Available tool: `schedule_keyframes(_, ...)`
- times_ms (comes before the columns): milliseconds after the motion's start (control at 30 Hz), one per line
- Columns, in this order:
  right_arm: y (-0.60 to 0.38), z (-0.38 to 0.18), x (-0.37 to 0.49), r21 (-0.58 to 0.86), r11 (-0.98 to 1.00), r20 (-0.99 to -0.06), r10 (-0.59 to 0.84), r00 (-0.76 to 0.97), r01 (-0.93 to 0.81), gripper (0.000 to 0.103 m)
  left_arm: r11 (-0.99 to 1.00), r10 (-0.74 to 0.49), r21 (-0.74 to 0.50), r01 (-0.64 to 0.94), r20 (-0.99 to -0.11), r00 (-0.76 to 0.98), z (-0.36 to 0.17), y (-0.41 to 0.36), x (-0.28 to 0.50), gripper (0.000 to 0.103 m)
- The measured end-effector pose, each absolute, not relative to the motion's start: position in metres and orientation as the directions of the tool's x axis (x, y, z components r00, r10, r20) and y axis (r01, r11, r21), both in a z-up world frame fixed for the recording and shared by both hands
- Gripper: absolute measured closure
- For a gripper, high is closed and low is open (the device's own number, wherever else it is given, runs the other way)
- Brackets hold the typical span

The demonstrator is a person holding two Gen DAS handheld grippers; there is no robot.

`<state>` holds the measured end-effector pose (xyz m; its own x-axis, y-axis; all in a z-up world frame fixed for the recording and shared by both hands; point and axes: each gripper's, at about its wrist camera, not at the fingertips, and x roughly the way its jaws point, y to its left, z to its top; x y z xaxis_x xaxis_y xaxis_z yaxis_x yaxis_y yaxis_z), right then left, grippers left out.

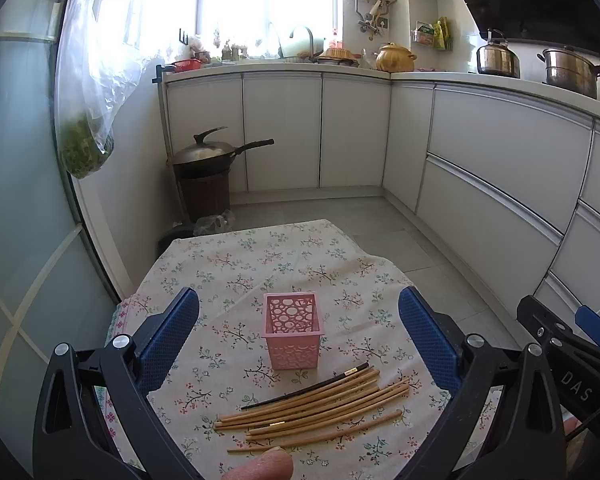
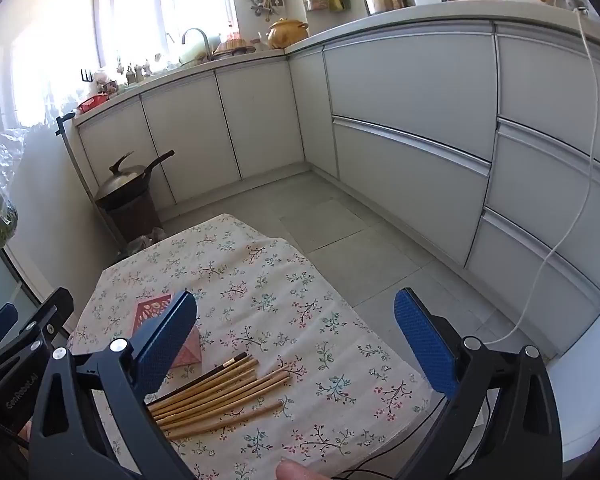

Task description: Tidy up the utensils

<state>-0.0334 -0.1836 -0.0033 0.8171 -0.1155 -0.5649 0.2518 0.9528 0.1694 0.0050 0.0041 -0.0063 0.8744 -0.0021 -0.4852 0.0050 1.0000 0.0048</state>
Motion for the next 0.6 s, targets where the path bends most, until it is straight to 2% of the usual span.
schedule_keyframes(600,-0.1843,-0.0045,-0.0333,0.169,0.952,-0.566,-0.117,0.816,0.254,0.007,1.0,-0.002,0.003,0.004,-0.492,0.87,-0.0064,0.0038,0.0069,0.007)
